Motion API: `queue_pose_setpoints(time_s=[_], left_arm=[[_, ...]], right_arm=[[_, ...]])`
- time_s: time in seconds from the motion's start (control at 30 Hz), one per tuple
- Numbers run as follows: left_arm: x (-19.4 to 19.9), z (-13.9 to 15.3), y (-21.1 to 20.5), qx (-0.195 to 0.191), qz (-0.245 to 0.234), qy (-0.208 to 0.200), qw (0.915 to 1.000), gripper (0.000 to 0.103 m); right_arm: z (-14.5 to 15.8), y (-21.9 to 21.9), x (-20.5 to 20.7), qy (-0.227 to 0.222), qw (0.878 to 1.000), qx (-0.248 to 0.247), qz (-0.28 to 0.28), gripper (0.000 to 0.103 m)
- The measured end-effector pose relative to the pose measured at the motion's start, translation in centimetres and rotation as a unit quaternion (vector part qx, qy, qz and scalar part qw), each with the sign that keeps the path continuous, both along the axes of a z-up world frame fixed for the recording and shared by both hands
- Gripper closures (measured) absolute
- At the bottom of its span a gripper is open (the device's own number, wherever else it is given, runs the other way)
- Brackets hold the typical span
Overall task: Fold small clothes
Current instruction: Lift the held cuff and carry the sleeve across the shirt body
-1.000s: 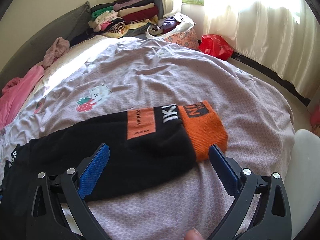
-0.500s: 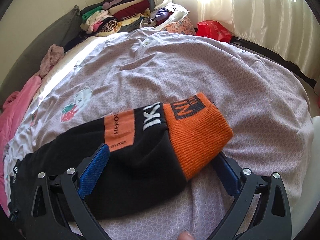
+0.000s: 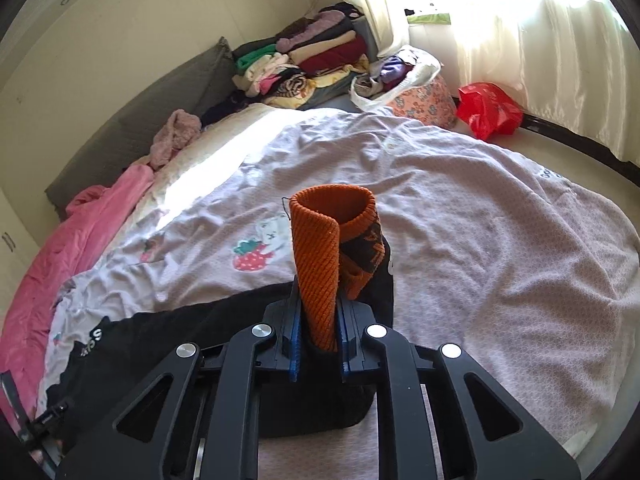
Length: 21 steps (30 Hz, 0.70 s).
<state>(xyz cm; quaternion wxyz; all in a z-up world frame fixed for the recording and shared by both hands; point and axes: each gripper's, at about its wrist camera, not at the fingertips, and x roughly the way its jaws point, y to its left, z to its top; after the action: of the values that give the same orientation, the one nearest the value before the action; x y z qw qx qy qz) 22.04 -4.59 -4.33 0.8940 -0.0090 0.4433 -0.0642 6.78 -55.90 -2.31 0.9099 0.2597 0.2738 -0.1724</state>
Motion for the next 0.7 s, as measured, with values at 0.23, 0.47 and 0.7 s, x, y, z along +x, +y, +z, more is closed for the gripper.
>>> queue_pose_setpoints(time_s=[0.23, 0.47, 0.7], left_arm=[[-0.4, 1.7, 1.8, -0.042, 0.003, -0.014, 0.999, 0.009], [-0.5, 2.2, 2.7, -0.052, 0.004, -0.018, 0.9985, 0.009], [-0.7, 2.6, 3.2, -0.065, 0.001, -0.019, 0.9977, 0.009]], right_arm=[[4.2, 6.3, 2.1, -0.049, 0.995, -0.009, 0.092, 0.091], [7.7, 13.6, 5.0, -0.079, 0.98, -0.001, 0.184, 0.091], [9.3, 21.0, 8.3, -0.084, 0.961, 0.011, 0.262, 0.092]])
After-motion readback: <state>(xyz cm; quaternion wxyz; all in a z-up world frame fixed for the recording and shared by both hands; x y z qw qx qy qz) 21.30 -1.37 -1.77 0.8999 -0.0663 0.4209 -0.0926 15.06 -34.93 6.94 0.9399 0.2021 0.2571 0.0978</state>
